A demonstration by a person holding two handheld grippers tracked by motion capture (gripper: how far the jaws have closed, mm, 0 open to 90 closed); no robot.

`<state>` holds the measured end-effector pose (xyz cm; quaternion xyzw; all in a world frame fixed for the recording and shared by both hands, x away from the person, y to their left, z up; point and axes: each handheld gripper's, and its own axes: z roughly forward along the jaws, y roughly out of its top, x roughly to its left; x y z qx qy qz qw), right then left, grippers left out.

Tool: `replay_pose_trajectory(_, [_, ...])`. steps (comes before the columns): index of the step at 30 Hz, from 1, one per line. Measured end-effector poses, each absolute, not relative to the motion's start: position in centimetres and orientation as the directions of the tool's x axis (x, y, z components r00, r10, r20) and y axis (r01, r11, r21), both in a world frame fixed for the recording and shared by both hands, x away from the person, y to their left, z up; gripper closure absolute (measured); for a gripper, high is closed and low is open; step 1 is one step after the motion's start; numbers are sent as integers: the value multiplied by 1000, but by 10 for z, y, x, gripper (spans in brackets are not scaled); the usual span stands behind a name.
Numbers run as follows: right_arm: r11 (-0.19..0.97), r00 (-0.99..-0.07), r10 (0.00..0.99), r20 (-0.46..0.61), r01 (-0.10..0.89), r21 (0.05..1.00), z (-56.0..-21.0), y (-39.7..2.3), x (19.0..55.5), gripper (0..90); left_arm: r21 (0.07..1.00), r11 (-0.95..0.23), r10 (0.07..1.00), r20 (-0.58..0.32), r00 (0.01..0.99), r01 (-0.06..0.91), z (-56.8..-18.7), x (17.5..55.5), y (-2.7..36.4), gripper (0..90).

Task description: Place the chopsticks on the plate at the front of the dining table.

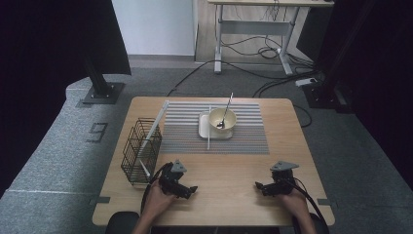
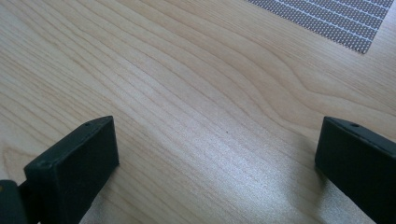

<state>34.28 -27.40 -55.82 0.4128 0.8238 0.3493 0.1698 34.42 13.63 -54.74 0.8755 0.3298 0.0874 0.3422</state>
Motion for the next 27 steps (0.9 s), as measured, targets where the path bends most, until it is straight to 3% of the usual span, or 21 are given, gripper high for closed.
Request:
replay_pose_trajectory(5, [415, -601, 799, 9, 562, 716, -558, -274, 343, 0, 654, -584, 635, -1, 773, 481, -550, 343, 132, 0])
replay_pose_trajectory(17, [442, -607, 795, -5, 573, 691, -552, -272, 341, 0, 655, -581, 637, -2, 771, 482, -551, 343, 131, 0])
replay_pose_trajectory(27, [421, -647, 763, 6, 503, 755, -519, -258, 335, 20, 656, -581, 638, -2, 770, 482, -551, 343, 131, 0])
